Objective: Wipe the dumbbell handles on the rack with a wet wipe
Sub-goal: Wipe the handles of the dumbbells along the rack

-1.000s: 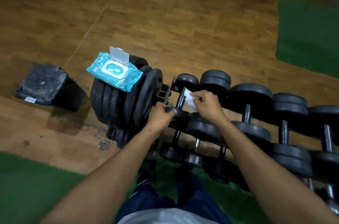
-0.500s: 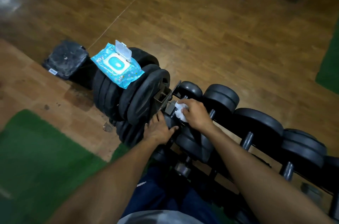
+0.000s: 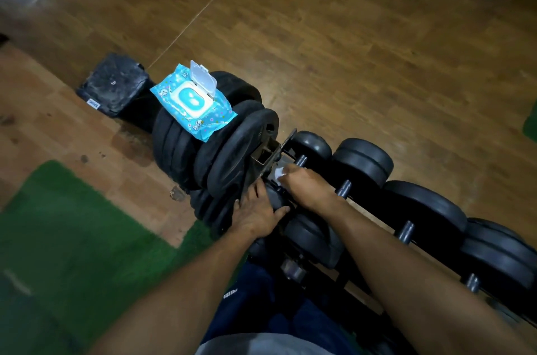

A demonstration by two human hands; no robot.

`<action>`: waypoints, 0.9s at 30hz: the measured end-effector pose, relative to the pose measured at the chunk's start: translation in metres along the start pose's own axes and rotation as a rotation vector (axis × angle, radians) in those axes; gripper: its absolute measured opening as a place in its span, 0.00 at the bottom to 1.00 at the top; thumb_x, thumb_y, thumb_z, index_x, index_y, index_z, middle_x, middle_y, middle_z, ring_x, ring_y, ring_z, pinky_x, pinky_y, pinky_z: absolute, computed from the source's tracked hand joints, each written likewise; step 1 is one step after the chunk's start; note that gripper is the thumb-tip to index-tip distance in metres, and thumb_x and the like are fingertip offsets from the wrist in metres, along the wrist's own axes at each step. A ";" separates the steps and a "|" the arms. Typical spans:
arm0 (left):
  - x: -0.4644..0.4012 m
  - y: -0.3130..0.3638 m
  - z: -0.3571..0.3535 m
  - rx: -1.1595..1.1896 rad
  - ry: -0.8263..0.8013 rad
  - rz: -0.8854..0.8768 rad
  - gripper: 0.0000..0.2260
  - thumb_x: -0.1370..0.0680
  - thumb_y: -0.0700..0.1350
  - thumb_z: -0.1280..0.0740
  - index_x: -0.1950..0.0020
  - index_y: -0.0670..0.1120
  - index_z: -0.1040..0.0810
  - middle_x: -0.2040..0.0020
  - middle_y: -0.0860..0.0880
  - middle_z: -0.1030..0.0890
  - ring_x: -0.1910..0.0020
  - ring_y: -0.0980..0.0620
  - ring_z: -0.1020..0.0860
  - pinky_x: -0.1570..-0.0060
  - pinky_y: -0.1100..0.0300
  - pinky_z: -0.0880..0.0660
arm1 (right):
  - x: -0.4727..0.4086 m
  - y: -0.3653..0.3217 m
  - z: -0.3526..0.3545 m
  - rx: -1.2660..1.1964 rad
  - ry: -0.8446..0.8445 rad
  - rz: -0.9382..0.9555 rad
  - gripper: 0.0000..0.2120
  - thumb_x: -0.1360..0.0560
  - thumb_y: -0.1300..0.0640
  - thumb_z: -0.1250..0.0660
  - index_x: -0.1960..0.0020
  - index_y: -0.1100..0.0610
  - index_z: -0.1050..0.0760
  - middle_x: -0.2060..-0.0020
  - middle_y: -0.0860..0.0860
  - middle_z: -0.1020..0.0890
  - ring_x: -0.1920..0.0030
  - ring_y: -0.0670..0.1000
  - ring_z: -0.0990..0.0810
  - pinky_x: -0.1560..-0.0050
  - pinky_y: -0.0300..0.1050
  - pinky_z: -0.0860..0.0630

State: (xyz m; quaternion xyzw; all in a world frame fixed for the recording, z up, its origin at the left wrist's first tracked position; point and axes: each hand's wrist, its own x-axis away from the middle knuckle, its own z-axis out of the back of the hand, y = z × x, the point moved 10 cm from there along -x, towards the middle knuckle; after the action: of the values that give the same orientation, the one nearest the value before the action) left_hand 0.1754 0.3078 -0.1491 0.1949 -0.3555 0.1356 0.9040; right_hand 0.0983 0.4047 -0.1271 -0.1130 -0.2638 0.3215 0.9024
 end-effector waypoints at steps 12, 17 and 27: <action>-0.001 0.000 0.000 -0.067 0.020 -0.025 0.48 0.22 0.71 0.40 0.17 0.42 0.58 0.17 0.41 0.47 0.19 0.41 0.42 0.22 0.38 0.45 | -0.002 0.009 0.019 0.101 0.095 -0.120 0.14 0.26 0.61 0.33 0.41 0.50 0.23 0.39 0.51 0.25 0.46 0.56 0.20 0.63 0.46 0.25; -0.001 0.000 0.000 -0.078 0.020 -0.022 0.49 0.22 0.72 0.40 0.17 0.42 0.58 0.17 0.42 0.47 0.20 0.41 0.41 0.22 0.38 0.44 | 0.000 0.021 0.035 0.078 0.214 -0.271 0.15 0.27 0.66 0.36 0.42 0.56 0.24 0.43 0.53 0.24 0.48 0.55 0.21 0.64 0.43 0.33; -0.001 0.001 0.003 -0.120 0.001 -0.014 0.49 0.22 0.72 0.41 0.17 0.41 0.58 0.18 0.40 0.47 0.19 0.42 0.43 0.22 0.38 0.45 | 0.011 0.054 0.026 -0.250 0.345 -0.555 0.13 0.24 0.67 0.36 0.41 0.58 0.23 0.48 0.56 0.24 0.55 0.61 0.18 0.62 0.50 0.22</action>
State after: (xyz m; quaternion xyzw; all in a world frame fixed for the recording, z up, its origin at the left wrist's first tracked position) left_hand 0.1727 0.3078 -0.1475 0.1427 -0.3613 0.1076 0.9151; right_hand 0.0632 0.4538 -0.1213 -0.1994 -0.1652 0.0055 0.9659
